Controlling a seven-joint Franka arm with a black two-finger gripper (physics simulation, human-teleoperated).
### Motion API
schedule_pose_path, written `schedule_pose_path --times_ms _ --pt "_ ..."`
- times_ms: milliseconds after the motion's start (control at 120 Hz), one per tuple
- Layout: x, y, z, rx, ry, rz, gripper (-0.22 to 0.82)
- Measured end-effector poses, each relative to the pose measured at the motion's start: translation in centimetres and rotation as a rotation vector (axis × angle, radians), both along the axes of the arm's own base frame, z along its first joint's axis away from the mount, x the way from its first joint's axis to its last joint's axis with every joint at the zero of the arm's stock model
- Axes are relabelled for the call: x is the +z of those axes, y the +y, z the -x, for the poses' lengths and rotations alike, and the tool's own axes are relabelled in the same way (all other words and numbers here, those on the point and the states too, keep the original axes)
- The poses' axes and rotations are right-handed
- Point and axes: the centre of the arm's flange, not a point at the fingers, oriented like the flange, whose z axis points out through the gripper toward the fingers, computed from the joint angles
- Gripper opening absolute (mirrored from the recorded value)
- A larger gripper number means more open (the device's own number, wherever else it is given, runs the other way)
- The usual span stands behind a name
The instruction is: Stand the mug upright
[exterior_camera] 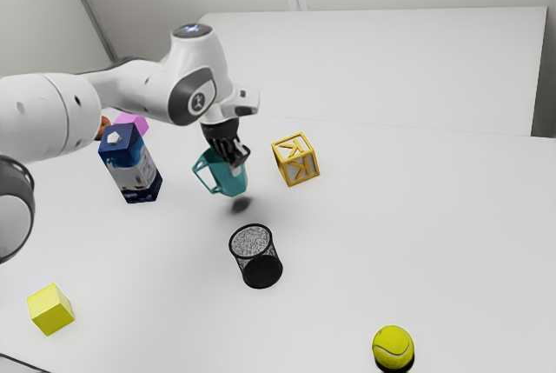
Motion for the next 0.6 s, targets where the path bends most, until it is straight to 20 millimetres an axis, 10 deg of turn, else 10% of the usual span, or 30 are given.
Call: schedule_pose_path --times_ms 600 --pt "-3.8 -0.1 -0.6 0.168 0.018 0.001 -0.12"
